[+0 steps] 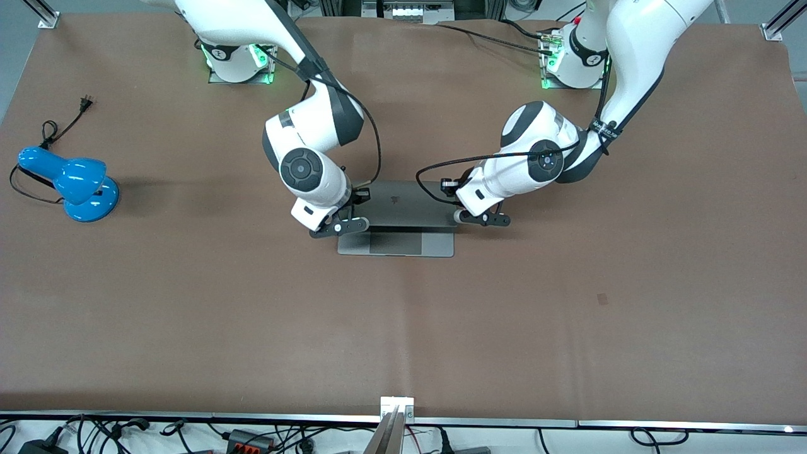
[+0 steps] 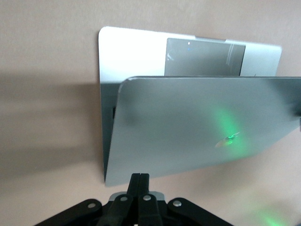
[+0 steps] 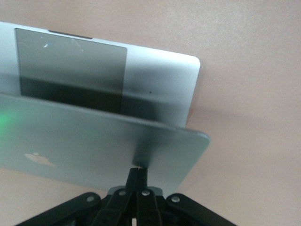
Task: Close laptop with both arms from behind
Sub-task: 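Push the screen down toward the keyboard with both grippers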
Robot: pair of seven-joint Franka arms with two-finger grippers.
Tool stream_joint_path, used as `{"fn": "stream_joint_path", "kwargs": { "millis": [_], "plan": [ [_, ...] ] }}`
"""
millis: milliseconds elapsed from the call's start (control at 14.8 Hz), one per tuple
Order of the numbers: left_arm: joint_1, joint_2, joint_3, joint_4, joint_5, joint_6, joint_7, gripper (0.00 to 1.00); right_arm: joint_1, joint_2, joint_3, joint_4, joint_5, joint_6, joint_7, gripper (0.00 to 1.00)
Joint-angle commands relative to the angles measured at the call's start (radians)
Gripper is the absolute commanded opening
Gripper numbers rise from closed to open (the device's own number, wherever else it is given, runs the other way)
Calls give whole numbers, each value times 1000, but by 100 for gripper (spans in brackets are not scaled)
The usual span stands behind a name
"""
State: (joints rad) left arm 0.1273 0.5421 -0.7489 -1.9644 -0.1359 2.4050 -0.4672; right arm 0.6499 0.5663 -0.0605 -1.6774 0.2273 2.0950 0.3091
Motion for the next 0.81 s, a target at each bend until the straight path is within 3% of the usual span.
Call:
{"fn": "stream_joint_path", "kwargs": {
  "millis": [0, 404, 741],
  "plan": [
    [-35, 62, 22, 30, 29, 48, -27, 0, -4, 32, -1, 27, -23, 23, 2, 0],
    [-83, 124, 75, 81, 82, 51, -28, 0, -4, 99, -1, 27, -49, 108, 5, 0],
    [-176, 153, 171, 99, 91, 78, -27, 0, -4, 153, -1, 67, -63, 129, 5, 0]
  ]
}}
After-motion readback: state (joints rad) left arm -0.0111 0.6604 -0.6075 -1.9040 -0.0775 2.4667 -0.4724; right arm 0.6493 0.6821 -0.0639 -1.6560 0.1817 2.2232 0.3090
